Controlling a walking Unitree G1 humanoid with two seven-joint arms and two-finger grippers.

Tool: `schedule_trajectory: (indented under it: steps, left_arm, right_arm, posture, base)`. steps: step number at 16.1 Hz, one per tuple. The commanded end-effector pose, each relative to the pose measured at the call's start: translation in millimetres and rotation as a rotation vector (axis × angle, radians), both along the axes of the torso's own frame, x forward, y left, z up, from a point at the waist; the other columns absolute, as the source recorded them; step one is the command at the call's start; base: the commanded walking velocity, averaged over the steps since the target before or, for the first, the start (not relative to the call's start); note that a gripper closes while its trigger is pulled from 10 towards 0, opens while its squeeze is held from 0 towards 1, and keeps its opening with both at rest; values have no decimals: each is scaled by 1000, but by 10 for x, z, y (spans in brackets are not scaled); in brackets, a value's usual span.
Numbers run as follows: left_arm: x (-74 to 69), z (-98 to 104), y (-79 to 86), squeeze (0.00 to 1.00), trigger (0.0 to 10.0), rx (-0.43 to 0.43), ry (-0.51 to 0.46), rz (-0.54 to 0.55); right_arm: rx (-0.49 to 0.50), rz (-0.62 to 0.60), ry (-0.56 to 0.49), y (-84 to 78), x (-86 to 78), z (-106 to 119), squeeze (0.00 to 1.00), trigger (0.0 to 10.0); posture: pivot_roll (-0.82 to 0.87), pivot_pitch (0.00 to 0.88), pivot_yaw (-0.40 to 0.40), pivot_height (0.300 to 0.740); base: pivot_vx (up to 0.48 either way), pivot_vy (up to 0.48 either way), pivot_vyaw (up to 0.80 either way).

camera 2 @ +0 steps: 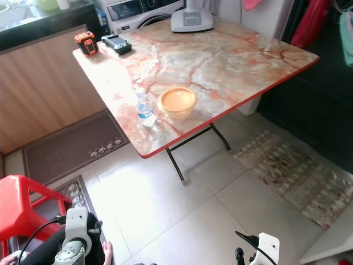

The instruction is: Restocking fridge

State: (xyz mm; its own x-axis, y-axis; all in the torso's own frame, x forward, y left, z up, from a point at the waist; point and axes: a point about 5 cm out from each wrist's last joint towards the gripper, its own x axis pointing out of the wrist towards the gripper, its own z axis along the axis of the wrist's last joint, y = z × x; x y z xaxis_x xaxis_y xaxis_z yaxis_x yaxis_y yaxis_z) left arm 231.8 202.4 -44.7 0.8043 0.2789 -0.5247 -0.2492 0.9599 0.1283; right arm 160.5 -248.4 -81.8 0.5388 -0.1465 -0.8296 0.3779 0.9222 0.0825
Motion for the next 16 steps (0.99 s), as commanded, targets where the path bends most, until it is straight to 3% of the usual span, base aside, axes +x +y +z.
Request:
schedule_trajectory:
  steps: [1, 3, 5, 6, 7, 9, 11, 13, 16]
  left_arm:
    - [165, 188, 84, 0, 10000, 40, -134, -2]
    - [740, 881, 215, 0, 10000, 134, -456, -52]
    - [1099, 1481, 89, 0, 10000, 209, -701, -146]
    - [1210, 1747, -20, 0, 10000, 192, -824, -193]
    - [1253, 1862, -81, 0, 10000, 179, -874, -225]
    - [1382, 2191, -478, 0, 10000, 124, -983, -463]
    - [1394, 2258, -768, 0, 10000, 64, -1000, -609]
    - [1369, 2302, -896, 0, 10000, 21, -1042, -610]
    - [1379, 2370, -892, 0, 10000, 9, -1068, -602]
  right_arm:
    - [7, -16, 17, -10, -67, -26, 0, 10000]
    - [6, -9, 16, -11, -62, -23, 0, 10000]
    - [6, -7, 17, -12, -63, -23, 0, 10000]
    - [7, -14, 15, -13, -64, -23, 0, 10000]
    - [7, -14, 14, -11, -64, -24, 0, 10000]
    - [7, -21, 10, -8, -61, -23, 0, 10000]
    - [10, -24, 7, 0, -58, -24, 0, 10000]
    - [14, -29, 4, 7, -59, -26, 0, 10000]
    - [14, -32, 4, 8, -60, -27, 0, 10000]
  posture:
    - [-57, 86, 92, 740]
    - [-60, 87, 90, 740]
    - [-64, 88, 93, 740]
    - [-65, 88, 92, 740]
    - [-65, 87, 93, 740]
    - [-61, 86, 96, 740]
    - [-67, 86, 104, 740]
    - [-68, 86, 104, 740]
    - [-67, 90, 106, 740]
  base:
    - [0, 0, 0]
    - [0, 0, 0]
    - [0, 0, 0]
    - [0, 0, 0]
    - [0, 0, 0]
    - [0, 0, 0]
    - [0, 0, 0]
    - [0, 0, 0]
    - [80, 0, 0]
